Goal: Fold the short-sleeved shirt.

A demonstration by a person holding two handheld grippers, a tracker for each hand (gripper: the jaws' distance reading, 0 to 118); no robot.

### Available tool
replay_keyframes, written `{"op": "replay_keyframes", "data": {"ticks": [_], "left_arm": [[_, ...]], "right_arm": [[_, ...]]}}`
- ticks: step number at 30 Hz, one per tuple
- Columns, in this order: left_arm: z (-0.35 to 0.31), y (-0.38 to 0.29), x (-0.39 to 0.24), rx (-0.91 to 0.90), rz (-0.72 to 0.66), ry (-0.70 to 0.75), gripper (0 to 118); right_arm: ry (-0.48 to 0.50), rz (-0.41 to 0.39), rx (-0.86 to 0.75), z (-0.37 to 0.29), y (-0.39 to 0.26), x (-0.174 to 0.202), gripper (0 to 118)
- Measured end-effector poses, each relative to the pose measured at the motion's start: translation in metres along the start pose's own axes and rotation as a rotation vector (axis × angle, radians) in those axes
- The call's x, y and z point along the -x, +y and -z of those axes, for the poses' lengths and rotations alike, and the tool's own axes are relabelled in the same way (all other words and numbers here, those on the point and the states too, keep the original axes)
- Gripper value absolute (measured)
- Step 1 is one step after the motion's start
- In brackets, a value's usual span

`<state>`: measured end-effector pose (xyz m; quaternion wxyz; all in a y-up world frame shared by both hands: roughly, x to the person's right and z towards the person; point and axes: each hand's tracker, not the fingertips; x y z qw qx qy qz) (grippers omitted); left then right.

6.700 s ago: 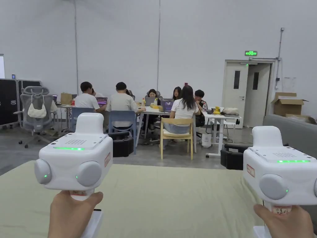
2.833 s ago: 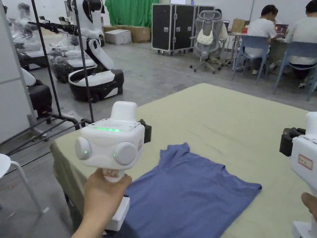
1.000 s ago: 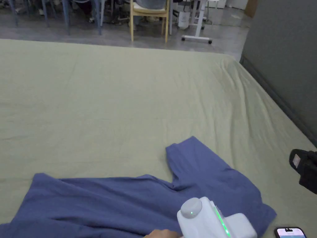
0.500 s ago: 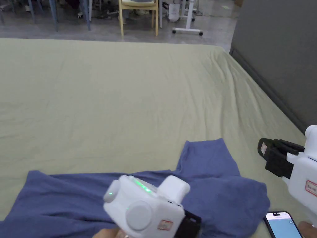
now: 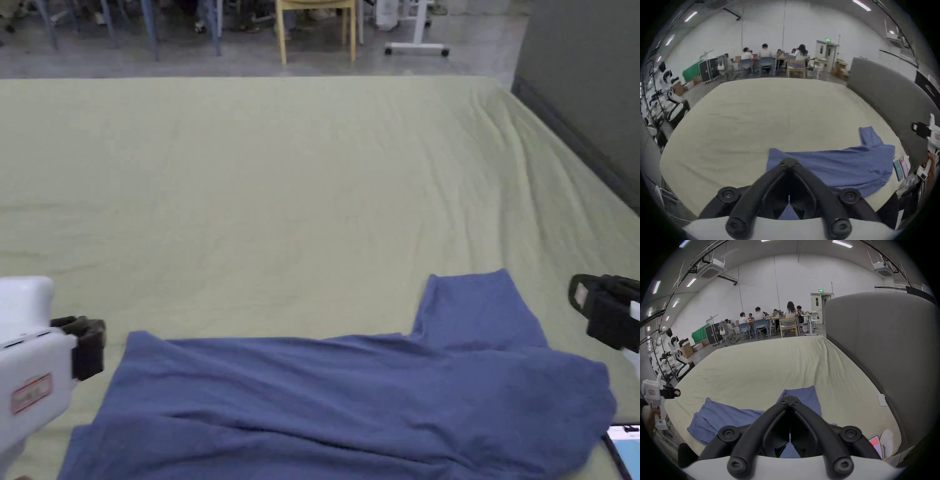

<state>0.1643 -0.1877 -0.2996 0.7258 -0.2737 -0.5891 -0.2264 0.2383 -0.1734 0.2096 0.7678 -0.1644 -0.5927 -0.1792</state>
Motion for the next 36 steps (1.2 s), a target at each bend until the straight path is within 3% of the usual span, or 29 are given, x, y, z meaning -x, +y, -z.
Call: {"op": "replay_keyframes", "data": {"ticks": [1, 2, 3, 4, 8, 11, 13, 14, 16, 18, 19, 23, 24, 25, 26, 30, 32, 33, 34, 35, 36], "left_arm": [[0.017, 0.008, 0.001, 0.016, 0.009, -0.007, 0], [0.039, 0.013, 0.004, 0.053, -0.016, -0.022, 16], [0.062, 0.02, 0.009, 0.092, -0.053, -0.034, 59], [0.088, 0.026, 0.014, 0.157, -0.093, -0.044, 92], [0.166, 0.023, 0.029, 0.3, -0.178, 0.005, 92], [0.202, 0.003, 0.03, 0.397, -0.167, 0.021, 88], [0.213, -0.014, 0.028, 0.438, -0.159, 0.044, 53], [0.214, -0.024, 0.028, 0.441, -0.182, -0.011, 50], [0.197, -0.022, 0.02, 0.348, -0.144, 0.031, 23], [0.192, -0.016, 0.019, 0.377, -0.119, -0.043, 16], [0.187, -0.011, 0.018, 0.392, -0.174, -0.077, 3], [0.144, 0.013, 0.009, 0.233, -0.133, -0.105, 3], [0.132, 0.018, 0.007, 0.196, -0.133, -0.096, 3], [0.125, 0.021, 0.006, 0.166, -0.129, -0.088, 3], [0.115, 0.024, 0.001, 0.148, -0.115, -0.082, 3], [0.113, 0.029, 0.009, 0.122, -0.171, -0.095, 3], [0.116, 0.032, 0.009, 0.113, -0.2, -0.11, 3], [0.118, 0.033, 0.008, 0.114, -0.199, -0.108, 3], [0.121, 0.035, 0.005, 0.112, -0.199, -0.107, 3], [0.122, 0.036, 0.003, 0.11, -0.195, -0.104, 3], [0.124, 0.037, 0.001, 0.106, -0.188, -0.104, 3]], "right_arm": [[0.011, -0.012, 0.007, 0.004, 0.001, 0.003, 3], [0.021, -0.022, 0.017, 0.007, 0.001, 0.006, 3], [0.025, -0.035, 0.024, 0.011, 0.001, 0.009, 3], [0.023, -0.048, 0.029, 0.014, 0.002, 0.012, 3], [0.019, -0.065, 0.053, 0.026, -0.001, 0.017, 3], [0.004, -0.072, 0.094, 0.039, -0.005, 0.016, 3], [-0.001, -0.07, 0.12, 0.049, -0.009, 0.013, 3], [-0.003, -0.066, 0.131, 0.053, -0.011, 0.013, 3], [-0.007, -0.057, 0.156, 0.062, -0.015, 0.01, 3], [-0.018, -0.045, 0.202, 0.075, -0.015, 0.008, 3], [-0.025, -0.032, 0.224, 0.081, -0.013, 0.006, 3], [-0.035, 0.078, 0.22, 0.104, 0.015, -0.017, 3], [-0.077, 0.082, 0.256, 0.116, 0.024, -0.025, 31], [-0.085, 0.083, 0.294, 0.132, 0.03, -0.033, 104], [-0.015, 0.06, 0.41, 0.159, 0.025, -0.044, 118], [-0.122, 0.105, 0.584, 0.241, 0.001, -0.071, 118], [-0.159, 0.169, 0.697, 0.268, -0.013, -0.082, 113], [-0.138, 0.197, 0.734, 0.277, -0.023, -0.086, 100], [-0.108, 0.2, 0.768, 0.283, -0.032, -0.088, 66], [-0.109, 0.195, 0.806, 0.286, -0.04, -0.087, 57], [-0.171, 0.077, 0.725, 0.275, -0.037, -0.08, 57]]}}
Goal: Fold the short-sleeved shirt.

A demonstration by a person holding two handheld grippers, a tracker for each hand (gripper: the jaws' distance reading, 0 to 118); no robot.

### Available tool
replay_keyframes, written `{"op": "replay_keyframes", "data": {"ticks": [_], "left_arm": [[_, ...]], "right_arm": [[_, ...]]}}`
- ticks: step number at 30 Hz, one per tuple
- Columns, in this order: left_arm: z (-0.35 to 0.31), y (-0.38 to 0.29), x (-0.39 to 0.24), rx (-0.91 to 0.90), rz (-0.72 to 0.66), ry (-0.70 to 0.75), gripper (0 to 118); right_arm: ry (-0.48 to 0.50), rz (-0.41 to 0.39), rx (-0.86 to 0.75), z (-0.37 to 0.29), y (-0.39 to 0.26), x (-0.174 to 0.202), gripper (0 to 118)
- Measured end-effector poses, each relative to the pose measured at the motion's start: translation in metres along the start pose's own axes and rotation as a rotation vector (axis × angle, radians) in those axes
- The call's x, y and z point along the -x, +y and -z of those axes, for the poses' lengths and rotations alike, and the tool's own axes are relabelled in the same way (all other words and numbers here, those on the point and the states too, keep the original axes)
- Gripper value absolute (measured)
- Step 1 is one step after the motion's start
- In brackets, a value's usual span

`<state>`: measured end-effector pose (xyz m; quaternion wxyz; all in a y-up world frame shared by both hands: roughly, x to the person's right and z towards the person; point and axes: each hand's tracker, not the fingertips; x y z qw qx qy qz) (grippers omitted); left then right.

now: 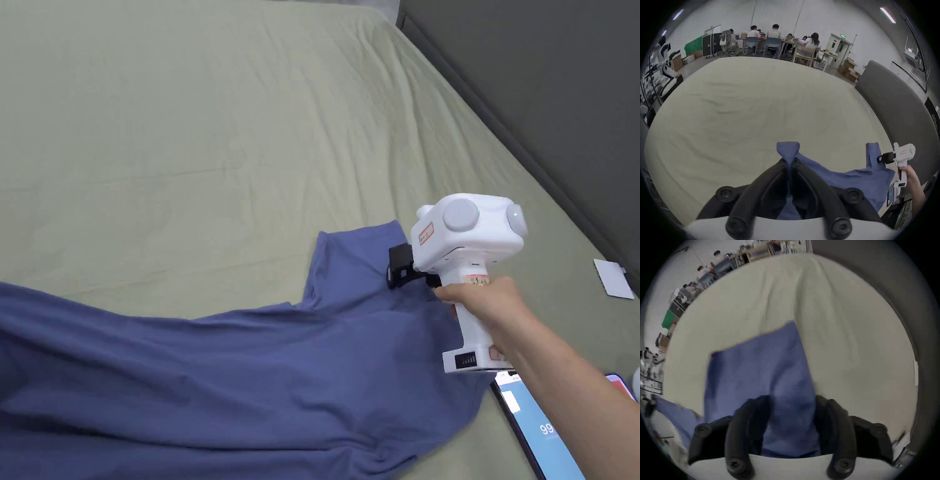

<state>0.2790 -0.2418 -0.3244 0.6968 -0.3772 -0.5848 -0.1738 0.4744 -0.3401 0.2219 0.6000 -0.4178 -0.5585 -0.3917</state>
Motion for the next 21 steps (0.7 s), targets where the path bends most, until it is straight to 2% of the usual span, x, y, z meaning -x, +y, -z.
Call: {"op": "replay_keyframes", "data": {"ticks": [1, 3, 4, 5, 9, 13, 17, 21], "left_arm": [[0.001, 0.001, -0.002, -0.002, 0.009, -0.001, 3], [0.004, 0.002, -0.006, -0.01, 0.015, -0.009, 3], [0.003, 0.003, -0.007, -0.017, 0.013, -0.016, 3], [0.002, 0.004, -0.008, -0.023, 0.009, -0.02, 3], [-0.018, 0.015, -0.013, -0.078, 0.012, -0.052, 3], [-0.06, 0.039, -0.015, -0.18, 0.014, -0.082, 3], [-0.121, 0.091, -0.022, -0.308, 0.081, -0.061, 3], [-0.183, 0.173, -0.033, -0.476, 0.146, -0.005, 3]], "right_arm": [[0.024, -0.016, -0.013, -0.007, 0.0, 0.003, 46], [-0.01, -0.077, -0.049, -0.02, -0.001, 0.006, 4], [0.006, -0.072, -0.087, -0.028, -0.003, 0.008, 4], [0.009, -0.031, -0.124, -0.04, -0.004, 0.009, 4], [0.048, -0.077, -0.265, -0.082, -0.002, 0.018, 4], [0.09, -0.077, -0.433, -0.147, 0.001, 0.029, 4], [0.13, -0.063, -0.673, -0.242, 0.02, 0.034, 4], [0.167, -0.055, -0.849, -0.336, 0.074, 0.043, 4]]}}
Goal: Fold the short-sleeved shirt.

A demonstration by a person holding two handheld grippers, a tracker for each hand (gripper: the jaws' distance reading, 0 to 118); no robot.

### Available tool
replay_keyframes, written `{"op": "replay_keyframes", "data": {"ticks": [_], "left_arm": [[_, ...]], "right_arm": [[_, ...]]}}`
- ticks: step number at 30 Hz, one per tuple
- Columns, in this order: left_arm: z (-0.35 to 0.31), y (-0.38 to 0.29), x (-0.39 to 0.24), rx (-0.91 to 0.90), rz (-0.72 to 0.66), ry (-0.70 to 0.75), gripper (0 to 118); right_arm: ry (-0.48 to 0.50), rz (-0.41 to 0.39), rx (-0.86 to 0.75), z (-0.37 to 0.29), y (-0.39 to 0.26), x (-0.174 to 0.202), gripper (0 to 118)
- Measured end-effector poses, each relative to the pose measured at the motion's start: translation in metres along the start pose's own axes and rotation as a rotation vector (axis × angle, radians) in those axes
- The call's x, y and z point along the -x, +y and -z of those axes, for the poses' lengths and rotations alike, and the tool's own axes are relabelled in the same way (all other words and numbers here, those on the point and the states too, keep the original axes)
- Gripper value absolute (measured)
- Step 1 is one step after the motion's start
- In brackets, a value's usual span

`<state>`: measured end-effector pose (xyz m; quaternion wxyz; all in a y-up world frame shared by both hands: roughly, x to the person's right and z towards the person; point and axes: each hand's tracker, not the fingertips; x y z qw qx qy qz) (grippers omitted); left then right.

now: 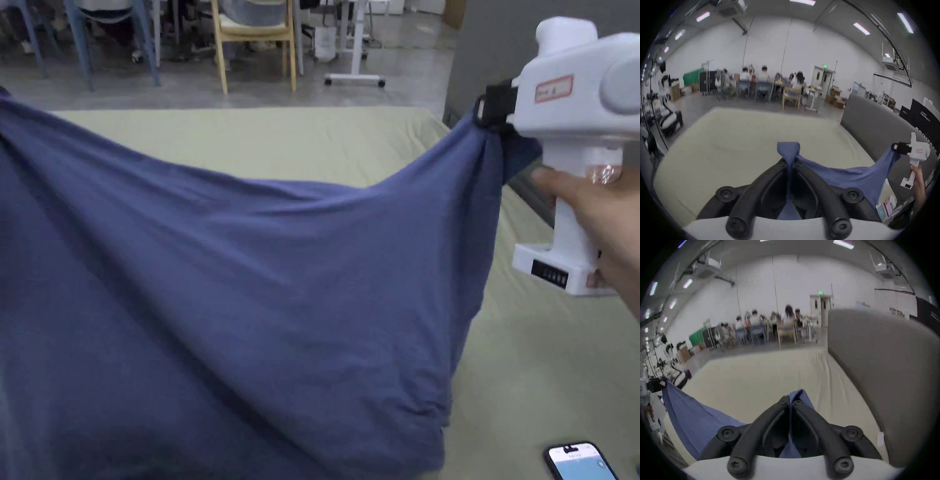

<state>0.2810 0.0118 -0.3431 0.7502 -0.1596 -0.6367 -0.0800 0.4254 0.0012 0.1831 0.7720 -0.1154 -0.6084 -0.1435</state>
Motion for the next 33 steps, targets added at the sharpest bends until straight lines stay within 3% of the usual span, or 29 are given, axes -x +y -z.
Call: {"op": "replay_keyframes", "data": {"ticks": [5, 9, 14, 20, 27, 33], "left_arm": [[-0.008, 0.135, 0.0, -0.201, 0.109, 0.135, 3], [-0.003, 0.212, 0.006, -0.324, 0.16, 0.293, 3], [0.023, 0.23, 0.02, -0.346, 0.166, 0.364, 3], [0.102, 0.14, 0.047, -0.224, 0.145, 0.308, 3], [0.22, -0.033, 0.065, 0.088, -0.016, 0.222, 3], [0.261, -0.127, 0.051, 0.267, 0.014, 0.188, 3]], "right_arm": [[0.021, -0.036, -0.206, 0.001, 0.14, 0.033, 4], [-0.033, -0.054, -0.336, 0.009, 0.23, 0.062, 4], [-0.014, -0.04, -0.401, 0.025, 0.265, 0.082, 4], [0.003, -0.095, -0.359, 0.079, 0.2, 0.082, 4], [0.03, -0.11, -0.057, 0.183, 0.025, 0.068, 4], [0.02, -0.07, 0.186, 0.244, -0.106, 0.058, 4]]}}
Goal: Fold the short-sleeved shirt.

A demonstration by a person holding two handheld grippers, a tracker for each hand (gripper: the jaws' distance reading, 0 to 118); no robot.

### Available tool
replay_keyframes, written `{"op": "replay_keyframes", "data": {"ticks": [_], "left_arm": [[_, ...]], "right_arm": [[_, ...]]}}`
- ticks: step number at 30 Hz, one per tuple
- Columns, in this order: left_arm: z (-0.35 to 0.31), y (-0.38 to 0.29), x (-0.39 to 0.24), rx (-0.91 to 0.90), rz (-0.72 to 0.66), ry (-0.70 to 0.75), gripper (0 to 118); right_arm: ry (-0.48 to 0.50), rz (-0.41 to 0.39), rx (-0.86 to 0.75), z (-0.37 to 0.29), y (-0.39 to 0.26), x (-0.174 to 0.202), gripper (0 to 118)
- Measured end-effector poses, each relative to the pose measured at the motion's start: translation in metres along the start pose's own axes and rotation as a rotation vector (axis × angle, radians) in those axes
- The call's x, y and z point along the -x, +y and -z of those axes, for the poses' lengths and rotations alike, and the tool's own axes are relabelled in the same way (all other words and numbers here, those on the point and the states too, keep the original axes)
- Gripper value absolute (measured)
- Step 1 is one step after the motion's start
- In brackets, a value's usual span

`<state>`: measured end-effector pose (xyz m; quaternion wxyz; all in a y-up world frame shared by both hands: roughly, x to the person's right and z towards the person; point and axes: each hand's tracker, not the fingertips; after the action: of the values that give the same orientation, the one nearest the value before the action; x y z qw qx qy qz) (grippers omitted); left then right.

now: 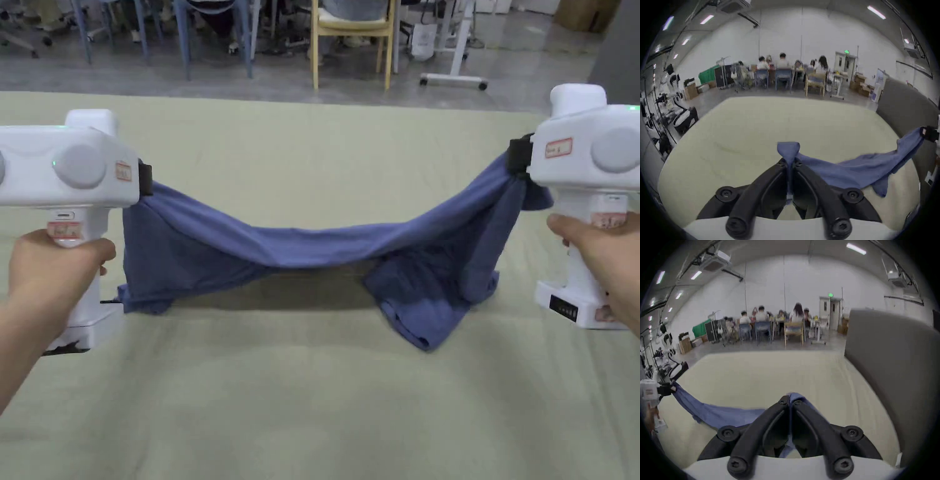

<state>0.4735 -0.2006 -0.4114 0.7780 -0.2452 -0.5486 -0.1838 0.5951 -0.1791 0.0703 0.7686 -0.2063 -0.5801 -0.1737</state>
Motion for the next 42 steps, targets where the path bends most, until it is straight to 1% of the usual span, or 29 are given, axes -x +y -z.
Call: {"op": "replay_keyframes", "data": {"ticks": [2, 5, 7, 8, 12, 13, 14, 16, 21, 24, 28, 30, 32, 33, 34, 35, 38, 41, 42], "left_arm": [[0.003, -0.013, -0.002, 0.013, 0.01, -0.017, 3], [-0.006, -0.03, -0.001, 0.031, 0.012, -0.034, 3], [-0.017, -0.042, 0.001, 0.043, 0.032, -0.041, 3], [-0.028, -0.049, 0.003, 0.048, 0.062, -0.044, 3], [-0.066, -0.082, 0.013, 0.042, 0.121, -0.063, 3], [-0.075, -0.09, 0.015, 0.055, 0.148, -0.067, 3], [-0.084, -0.099, 0.017, 0.062, 0.153, -0.053, 3], [-0.102, -0.115, 0.025, 0.088, 0.145, -0.065, 3], [-0.172, -0.161, 0.038, 0.086, 0.131, -0.073, 3], [-0.213, -0.195, 0.047, 0.094, 0.14, -0.068, 3], [-0.26, -0.243, 0.058, 0.13, 0.165, -0.049, 3], [-0.275, -0.264, 0.063, 0.163, 0.179, -0.039, 3], [-0.281, -0.282, 0.063, 0.198, 0.214, -0.009, 3], [-0.279, -0.291, 0.066, 0.239, 0.212, 0.005, 3], [-0.277, -0.297, 0.068, 0.265, 0.195, 0.011, 3], [-0.273, -0.303, 0.07, 0.285, 0.178, 0.011, 3], [-0.255, -0.314, 0.07, 0.317, 0.138, 0.014, 3], [-0.237, -0.315, 0.067, 0.34, 0.15, 0.033, 4], [-0.233, -0.314, 0.067, 0.352, 0.139, 0.028, 18]], "right_arm": [[0.001, -0.011, 0.03, 0.006, -0.024, 0.001, 4], [0.015, 0.0, 0.048, 0.004, -0.052, 0.0, 4], [0.03, 0.011, 0.055, -0.009, -0.068, -0.003, 4], [0.037, 0.015, 0.05, -0.018, -0.078, -0.005, 4], [0.068, 0.021, 0.039, -0.065, -0.111, -0.015, 4], [0.07, 0.034, 0.035, -0.077, -0.119, -0.018, 4], [0.076, 0.056, 0.04, -0.09, -0.126, -0.023, 4], [0.08, 0.072, 0.035, -0.12, -0.144, -0.025, 4], [0.101, 0.048, 0.036, -0.208, -0.192, -0.025, 4], [0.116, 0.068, 0.056, -0.251, -0.226, -0.033, 4], [0.095, 0.068, 0.11, -0.304, -0.27, -0.036, 4], [0.097, 0.085, 0.133, -0.321, -0.291, -0.04, 4], [0.084, 0.071, 0.149, -0.328, -0.306, -0.039, 4], [0.075, 0.082, 0.165, -0.329, -0.314, -0.04, 4], [0.083, 0.124, 0.182, -0.327, -0.321, -0.042, 4], [0.091, 0.144, 0.197, -0.323, -0.326, -0.043, 4], [0.072, 0.124, 0.229, -0.309, -0.335, -0.037, 4], [0.068, 0.102, 0.258, -0.295, -0.334, -0.033, 4], [0.066, 0.09, 0.262, -0.289, -0.334, -0.037, 6]]}}
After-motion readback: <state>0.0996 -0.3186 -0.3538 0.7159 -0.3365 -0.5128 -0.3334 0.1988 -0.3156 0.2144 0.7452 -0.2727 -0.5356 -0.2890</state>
